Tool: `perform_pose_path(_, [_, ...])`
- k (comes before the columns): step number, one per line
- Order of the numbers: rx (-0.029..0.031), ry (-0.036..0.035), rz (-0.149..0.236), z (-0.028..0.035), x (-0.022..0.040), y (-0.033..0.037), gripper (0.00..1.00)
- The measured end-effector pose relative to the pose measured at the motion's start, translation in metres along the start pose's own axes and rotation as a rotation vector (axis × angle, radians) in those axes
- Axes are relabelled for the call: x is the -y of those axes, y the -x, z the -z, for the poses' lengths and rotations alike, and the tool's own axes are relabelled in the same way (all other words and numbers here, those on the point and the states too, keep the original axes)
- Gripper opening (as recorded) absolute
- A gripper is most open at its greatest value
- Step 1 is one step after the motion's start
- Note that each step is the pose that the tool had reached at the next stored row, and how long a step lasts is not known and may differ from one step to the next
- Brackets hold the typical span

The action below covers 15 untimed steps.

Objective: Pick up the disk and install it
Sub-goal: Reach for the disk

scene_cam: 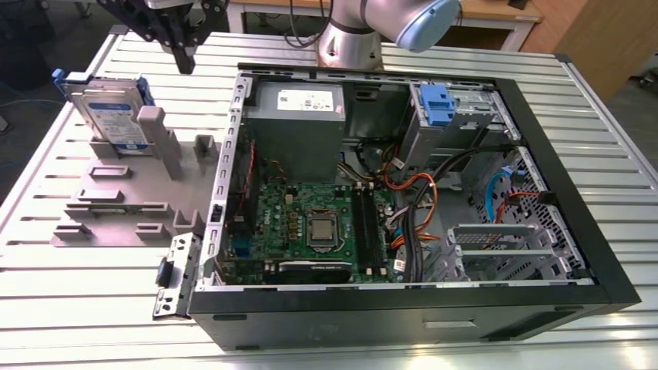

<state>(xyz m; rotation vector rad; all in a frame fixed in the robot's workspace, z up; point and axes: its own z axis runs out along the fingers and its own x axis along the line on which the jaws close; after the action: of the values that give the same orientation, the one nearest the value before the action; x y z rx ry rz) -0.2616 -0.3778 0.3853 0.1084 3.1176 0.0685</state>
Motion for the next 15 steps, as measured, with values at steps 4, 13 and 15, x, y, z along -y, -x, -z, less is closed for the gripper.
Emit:
perform_pose_path(4, [0.0000,0.0000,0.000,-0.0001,-0.0014,-0.0001,0.11])
perform_pose_path(13, [0.0000,0.0000,0.000,-0.0002,-0.0046,-0.0003,0.11])
perform_pose_path(15, [0.0000,0.0000,0.000,-0.0003,-0.0055,-0.0004,0.11])
